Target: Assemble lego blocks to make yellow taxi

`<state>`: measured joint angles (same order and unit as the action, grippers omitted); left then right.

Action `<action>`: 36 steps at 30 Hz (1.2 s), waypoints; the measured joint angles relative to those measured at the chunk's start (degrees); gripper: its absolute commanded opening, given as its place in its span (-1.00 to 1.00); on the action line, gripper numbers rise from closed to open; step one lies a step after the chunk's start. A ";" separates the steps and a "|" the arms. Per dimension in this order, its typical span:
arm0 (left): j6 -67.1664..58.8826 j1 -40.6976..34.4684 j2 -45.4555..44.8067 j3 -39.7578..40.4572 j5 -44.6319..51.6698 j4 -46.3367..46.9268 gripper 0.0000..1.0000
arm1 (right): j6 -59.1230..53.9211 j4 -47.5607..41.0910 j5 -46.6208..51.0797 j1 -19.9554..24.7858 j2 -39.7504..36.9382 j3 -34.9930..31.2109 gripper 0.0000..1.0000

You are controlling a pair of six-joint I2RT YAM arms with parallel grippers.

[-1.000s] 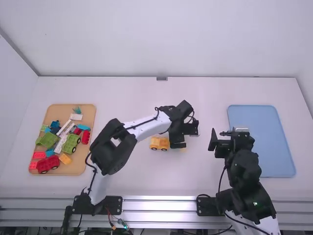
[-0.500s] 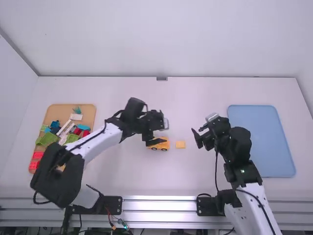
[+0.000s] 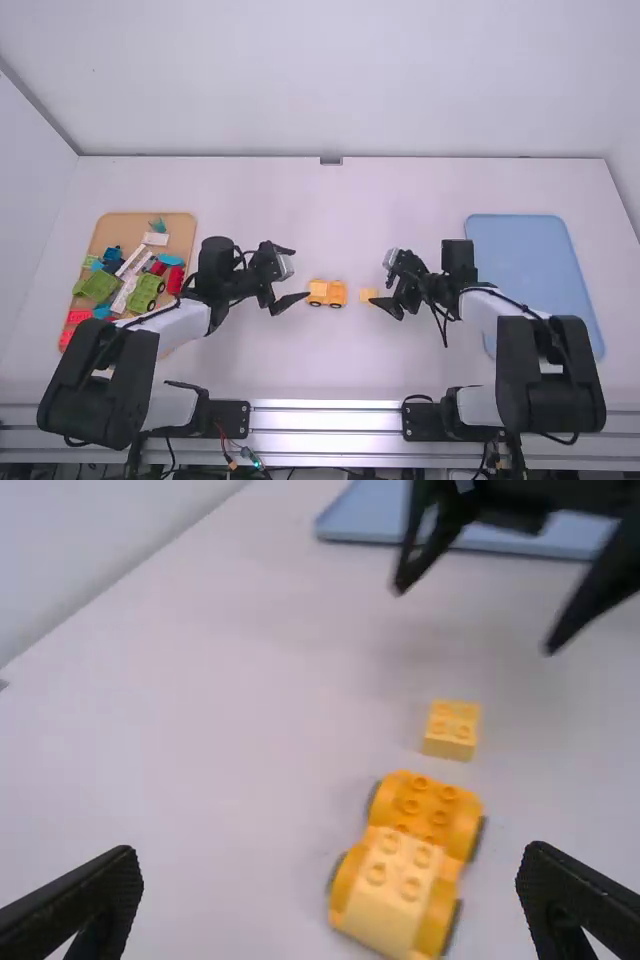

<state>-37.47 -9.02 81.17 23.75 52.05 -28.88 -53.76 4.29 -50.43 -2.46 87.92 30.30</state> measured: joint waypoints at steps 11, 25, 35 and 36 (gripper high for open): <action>-15.98 -0.20 13.33 7.91 11.85 10.49 0.98 | -14.86 -0.35 -4.17 0.00 13.35 4.96 0.86; -18.34 -0.20 18.80 11.04 15.58 11.43 0.98 | -23.17 -0.48 -6.38 0.00 27.19 10.36 0.19; -18.34 -0.31 18.86 11.56 14.10 11.63 0.98 | -23.98 -3.26 -8.48 0.00 28.65 11.78 -0.68; -18.32 -0.59 19.15 11.56 13.46 10.97 0.99 | -24.00 -4.94 -8.96 0.00 28.65 12.09 -0.78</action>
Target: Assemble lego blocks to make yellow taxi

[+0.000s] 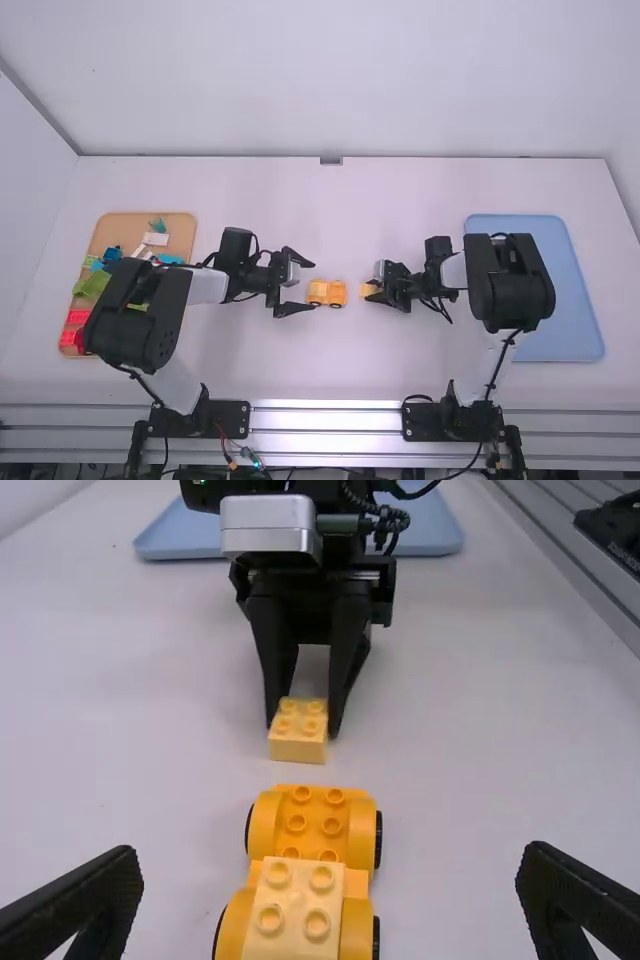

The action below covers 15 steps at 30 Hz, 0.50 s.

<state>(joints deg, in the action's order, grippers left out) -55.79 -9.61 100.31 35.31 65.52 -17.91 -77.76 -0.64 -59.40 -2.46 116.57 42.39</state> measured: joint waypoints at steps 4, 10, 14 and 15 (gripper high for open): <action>-0.02 -1.42 3.72 0.13 -1.27 -3.80 0.98 | -0.72 -7.39 -1.16 0.00 -0.15 2.19 -0.83; -0.72 -3.21 11.06 2.27 -3.48 -5.16 0.98 | -3.72 -14.86 -1.27 -2.43 -7.02 2.75 -0.83; -0.90 -3.37 13.31 4.33 -3.80 -5.05 0.98 | -0.90 -12.52 0.87 -4.50 -12.37 2.51 -0.84; -0.90 -3.37 14.01 5.09 -3.93 -5.07 0.98 | 0.52 -10.47 1.79 -5.31 -14.27 2.08 -0.84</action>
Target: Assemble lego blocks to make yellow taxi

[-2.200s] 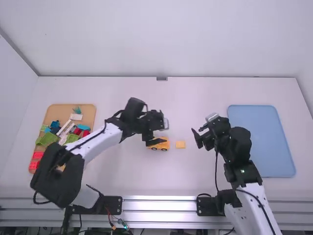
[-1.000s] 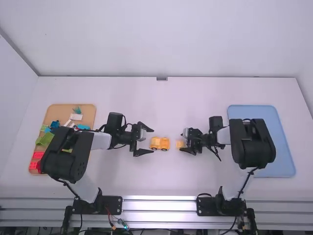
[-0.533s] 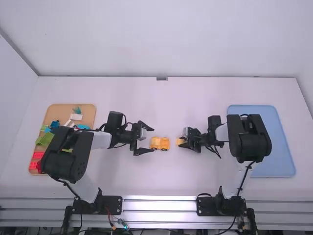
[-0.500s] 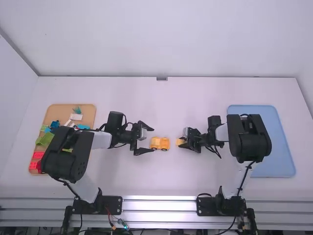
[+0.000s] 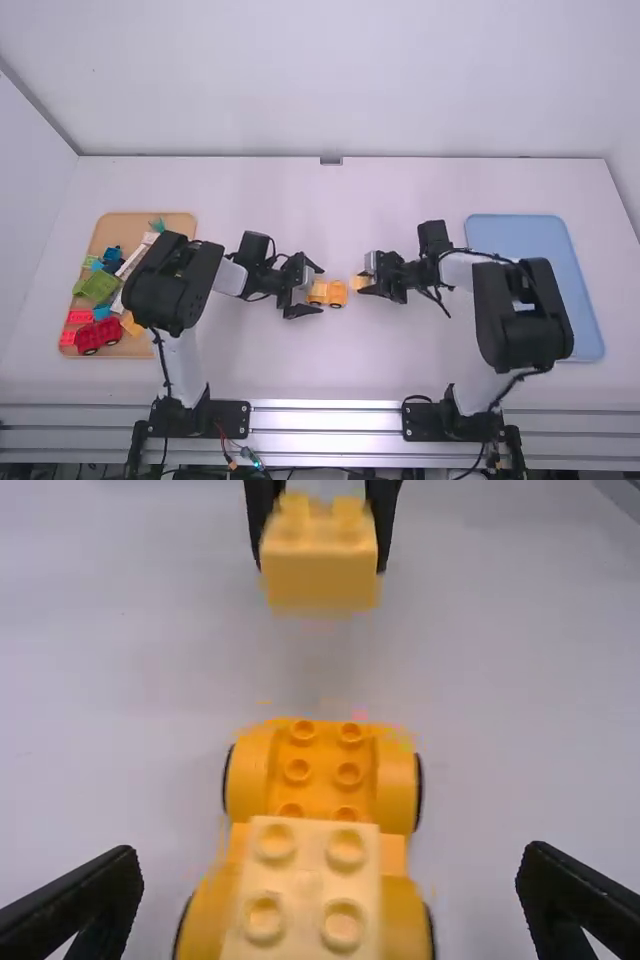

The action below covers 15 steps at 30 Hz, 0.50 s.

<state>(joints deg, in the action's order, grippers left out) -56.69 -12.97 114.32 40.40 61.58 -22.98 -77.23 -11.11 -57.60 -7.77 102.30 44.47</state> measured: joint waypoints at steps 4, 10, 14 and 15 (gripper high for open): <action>-0.46 -0.20 0.35 0.57 -0.52 -0.20 0.99 | 7.85 13.07 3.34 -3.72 -6.84 -4.70 -0.82; -1.90 -3.10 0.35 0.57 -3.37 0.07 0.96 | 17.70 24.87 6.29 -6.56 -8.76 -12.00 -0.78; -1.92 -4.02 0.35 0.57 -4.28 0.15 0.81 | 20.13 25.86 6.99 -7.23 -8.28 -12.68 -0.82; -1.90 -4.02 0.33 0.57 -4.44 0.15 0.79 | 20.39 26.03 6.99 -7.21 -7.89 -12.66 -0.82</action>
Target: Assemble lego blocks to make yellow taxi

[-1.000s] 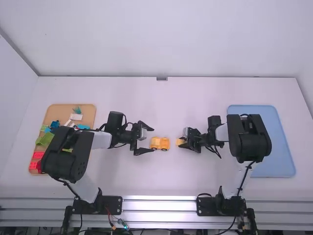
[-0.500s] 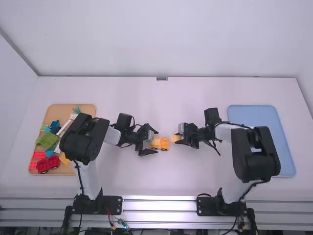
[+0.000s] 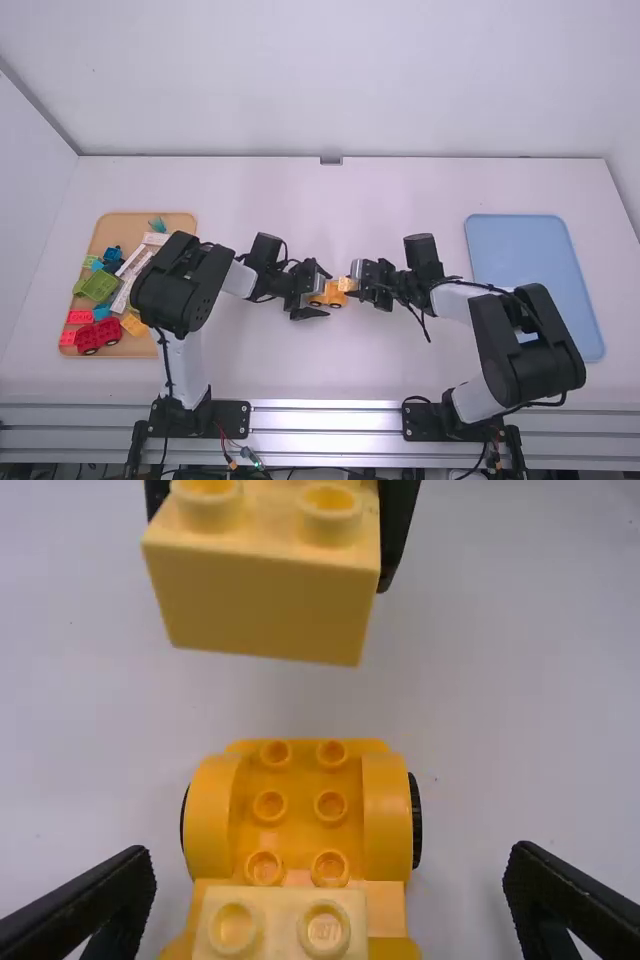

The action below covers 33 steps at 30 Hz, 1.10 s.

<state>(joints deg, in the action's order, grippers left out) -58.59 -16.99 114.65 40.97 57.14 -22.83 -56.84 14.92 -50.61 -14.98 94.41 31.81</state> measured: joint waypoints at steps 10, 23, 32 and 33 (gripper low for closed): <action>0.00 0.17 0.00 0.00 -0.46 0.07 0.42 | 1.14 3.06 -2.51 0.79 5.66 0.04 -0.79; 0.02 0.17 0.90 0.00 -0.20 -0.59 0.45 | 2.40 2.93 -0.92 -2.62 5.66 1.25 -0.82; -0.22 0.22 2.14 0.00 -0.48 -0.37 0.03 | 2.58 2.91 -0.20 -2.62 7.56 2.21 -0.85; -0.26 0.22 2.14 0.00 -0.48 -0.37 -0.01 | 2.56 2.89 -0.17 -2.62 8.22 2.60 -0.86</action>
<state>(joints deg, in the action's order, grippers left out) -58.85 -16.78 116.79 40.97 56.66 -23.20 -54.28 17.80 -50.78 -17.61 102.63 34.41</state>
